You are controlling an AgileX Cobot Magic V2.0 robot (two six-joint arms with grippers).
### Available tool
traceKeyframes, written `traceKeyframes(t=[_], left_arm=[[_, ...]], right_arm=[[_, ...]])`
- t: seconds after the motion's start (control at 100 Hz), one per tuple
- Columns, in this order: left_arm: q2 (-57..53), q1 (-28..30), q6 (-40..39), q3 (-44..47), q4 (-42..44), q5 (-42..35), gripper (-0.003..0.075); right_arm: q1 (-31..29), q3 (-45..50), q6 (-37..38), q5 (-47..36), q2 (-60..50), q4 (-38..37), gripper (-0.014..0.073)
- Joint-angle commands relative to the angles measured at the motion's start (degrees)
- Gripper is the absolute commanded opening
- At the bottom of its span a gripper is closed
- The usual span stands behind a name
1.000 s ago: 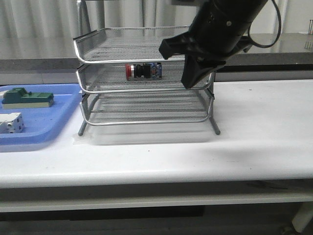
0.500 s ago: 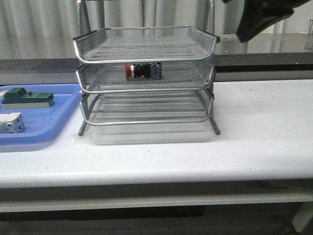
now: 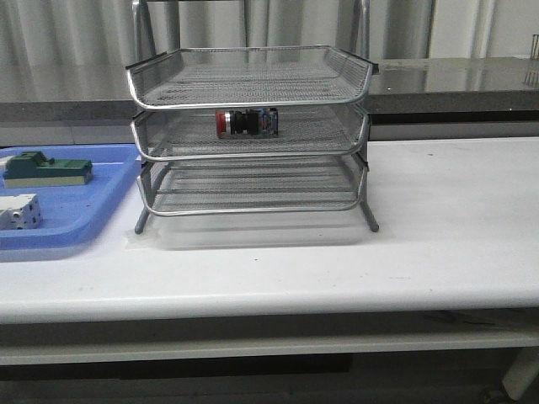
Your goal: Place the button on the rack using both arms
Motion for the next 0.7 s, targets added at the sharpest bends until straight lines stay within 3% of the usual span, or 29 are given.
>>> traceKeyframes(t=[0.0, 0.4, 0.69], left_arm=[[0.36, 0.15, -0.58, -1.48, -0.53, -4.38, -0.0020], [0.36, 0.15, -0.58, -1.48, -0.53, -4.38, -0.0020], [0.36, 0.15, -0.58, -1.48, -0.53, -4.38, -0.0020]], right_arm=[[-1.59, 2.08, 0.30, -6.16, -5.15, -0.45, -0.0057], [-10.11, 15.14, 0.30, -8.14, -27.57, -0.85, -0.0057], [-10.35, 16.50, 0.30, -6.47, -31.18, -1.05, -0.0057]])
